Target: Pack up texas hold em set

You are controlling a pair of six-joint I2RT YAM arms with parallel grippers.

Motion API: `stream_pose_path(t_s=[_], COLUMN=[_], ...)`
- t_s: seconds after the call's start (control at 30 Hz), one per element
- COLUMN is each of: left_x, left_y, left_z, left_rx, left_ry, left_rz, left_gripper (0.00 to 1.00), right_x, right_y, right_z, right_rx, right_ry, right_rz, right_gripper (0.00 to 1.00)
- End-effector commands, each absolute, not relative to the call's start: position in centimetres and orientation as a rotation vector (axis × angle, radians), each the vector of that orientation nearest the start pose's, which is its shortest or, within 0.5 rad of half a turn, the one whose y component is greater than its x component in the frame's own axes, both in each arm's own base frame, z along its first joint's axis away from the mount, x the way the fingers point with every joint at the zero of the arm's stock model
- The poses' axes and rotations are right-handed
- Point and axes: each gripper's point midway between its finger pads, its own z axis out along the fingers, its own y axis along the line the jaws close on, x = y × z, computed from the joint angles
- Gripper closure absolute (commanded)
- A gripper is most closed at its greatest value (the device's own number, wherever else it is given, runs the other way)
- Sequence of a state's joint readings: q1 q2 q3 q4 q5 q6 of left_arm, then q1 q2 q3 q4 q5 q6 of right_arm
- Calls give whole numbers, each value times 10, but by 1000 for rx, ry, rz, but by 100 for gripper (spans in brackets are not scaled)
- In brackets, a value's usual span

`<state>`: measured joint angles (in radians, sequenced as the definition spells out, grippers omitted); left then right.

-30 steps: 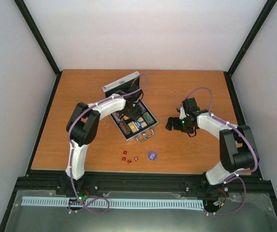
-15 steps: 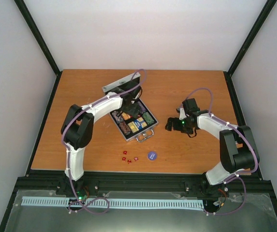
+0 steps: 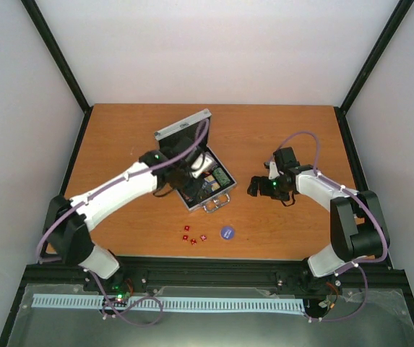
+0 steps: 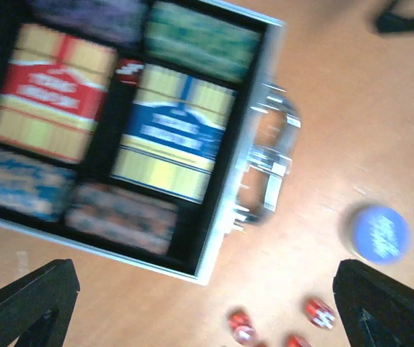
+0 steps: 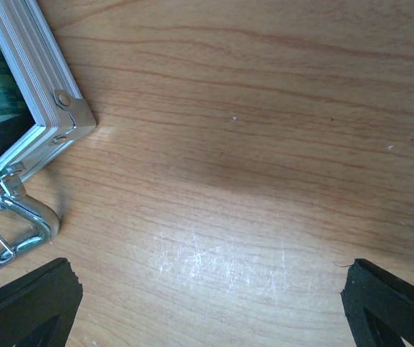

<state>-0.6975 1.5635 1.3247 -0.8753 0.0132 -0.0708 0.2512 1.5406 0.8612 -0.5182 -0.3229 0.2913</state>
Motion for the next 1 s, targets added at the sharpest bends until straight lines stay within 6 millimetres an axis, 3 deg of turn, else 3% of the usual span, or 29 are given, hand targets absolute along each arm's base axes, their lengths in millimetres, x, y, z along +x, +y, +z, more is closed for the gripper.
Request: stream_pose_path(t_s=[0.0, 0.1, 0.43, 0.67, 0.97], left_x=[221, 202, 173, 149, 145], left_y=[-269, -280, -283, -294, -284], left_z=[153, 138, 62, 43, 25], left_rx=[1056, 1075, 1083, 1164, 1162], left_ry=[2570, 2574, 2715, 2714, 2736], left_rz=[-346, -360, -264, -250, -216], left_gripper=[0, 1, 11, 13, 22], right_x=[301, 298, 289, 285, 281], right_y=[130, 129, 127, 127, 125], right_z=[51, 48, 47, 44, 41], right_rx=[-34, -26, -25, -11, -15], right_ry=[2805, 2817, 2832, 2837, 2849], right_rz=[569, 567, 563, 573, 569], right_gripper=[0, 0, 0, 0, 0])
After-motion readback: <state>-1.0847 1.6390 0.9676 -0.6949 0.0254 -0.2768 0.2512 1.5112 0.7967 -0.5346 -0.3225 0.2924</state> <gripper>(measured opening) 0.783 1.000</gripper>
